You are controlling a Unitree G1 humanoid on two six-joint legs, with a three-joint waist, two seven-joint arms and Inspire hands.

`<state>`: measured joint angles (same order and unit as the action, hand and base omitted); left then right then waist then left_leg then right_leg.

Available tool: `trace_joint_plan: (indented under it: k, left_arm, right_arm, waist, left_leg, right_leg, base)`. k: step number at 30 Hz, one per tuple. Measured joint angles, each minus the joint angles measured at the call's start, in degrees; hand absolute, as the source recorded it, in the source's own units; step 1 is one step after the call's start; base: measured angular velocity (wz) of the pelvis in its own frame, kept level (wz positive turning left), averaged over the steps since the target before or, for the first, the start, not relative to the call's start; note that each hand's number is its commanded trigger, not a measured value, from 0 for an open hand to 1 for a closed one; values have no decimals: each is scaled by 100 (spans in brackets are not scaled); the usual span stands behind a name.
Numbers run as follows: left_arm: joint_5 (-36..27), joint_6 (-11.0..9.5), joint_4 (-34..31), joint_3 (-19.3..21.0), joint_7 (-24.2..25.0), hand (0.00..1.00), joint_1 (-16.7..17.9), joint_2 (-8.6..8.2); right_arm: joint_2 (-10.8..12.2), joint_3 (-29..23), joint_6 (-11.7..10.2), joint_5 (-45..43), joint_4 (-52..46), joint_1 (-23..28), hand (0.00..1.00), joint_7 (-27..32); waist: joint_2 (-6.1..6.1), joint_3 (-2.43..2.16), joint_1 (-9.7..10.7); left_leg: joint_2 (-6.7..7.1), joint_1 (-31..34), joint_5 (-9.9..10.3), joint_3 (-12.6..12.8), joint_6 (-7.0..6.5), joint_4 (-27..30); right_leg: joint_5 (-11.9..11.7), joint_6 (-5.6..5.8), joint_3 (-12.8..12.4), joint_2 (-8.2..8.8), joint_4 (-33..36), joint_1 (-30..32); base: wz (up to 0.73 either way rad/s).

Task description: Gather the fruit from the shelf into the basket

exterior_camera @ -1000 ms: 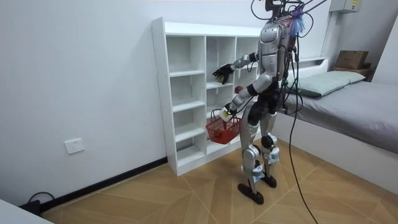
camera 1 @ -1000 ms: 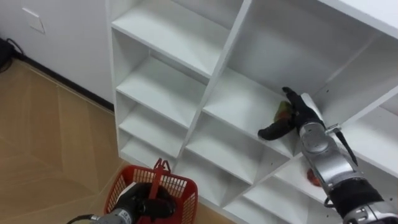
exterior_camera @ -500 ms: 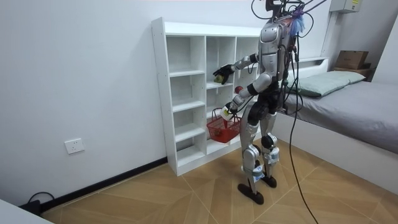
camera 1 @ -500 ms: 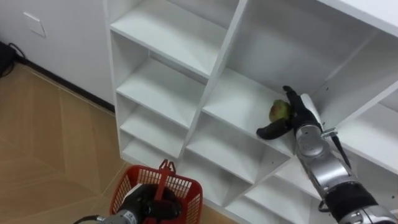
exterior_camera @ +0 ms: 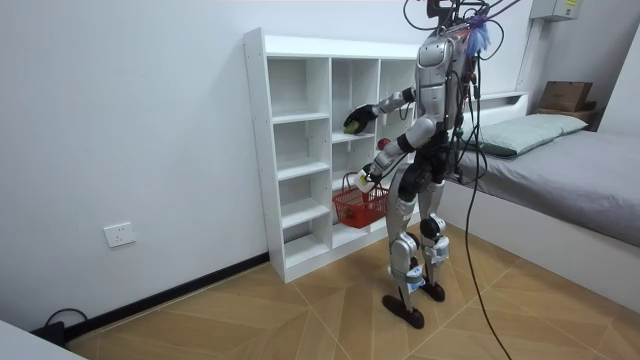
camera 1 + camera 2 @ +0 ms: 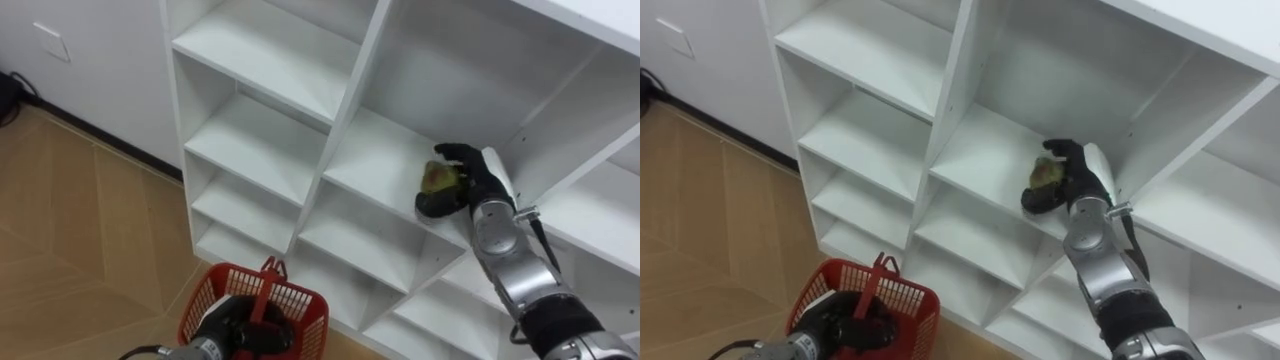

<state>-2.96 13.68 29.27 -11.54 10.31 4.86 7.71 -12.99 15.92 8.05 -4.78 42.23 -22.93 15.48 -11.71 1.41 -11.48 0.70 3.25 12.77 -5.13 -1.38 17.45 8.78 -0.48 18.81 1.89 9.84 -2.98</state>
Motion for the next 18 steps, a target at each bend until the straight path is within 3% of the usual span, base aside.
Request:
trace_joint_plan:
  k: [18]
  left_arm:
    - [-194, -5, 0, -170, 0, 100, -3, 2]
  right_arm:
    - [6, 100, -101, 252, 108, 0, 100, 60]
  waist:
    - [100, -9, 3]
  left_leg:
    - [1, 0, 0, 7, 0, -16]
  right_leg:
    - [0, 0, 2, -2, -4, 10]
  base:
    - [0]
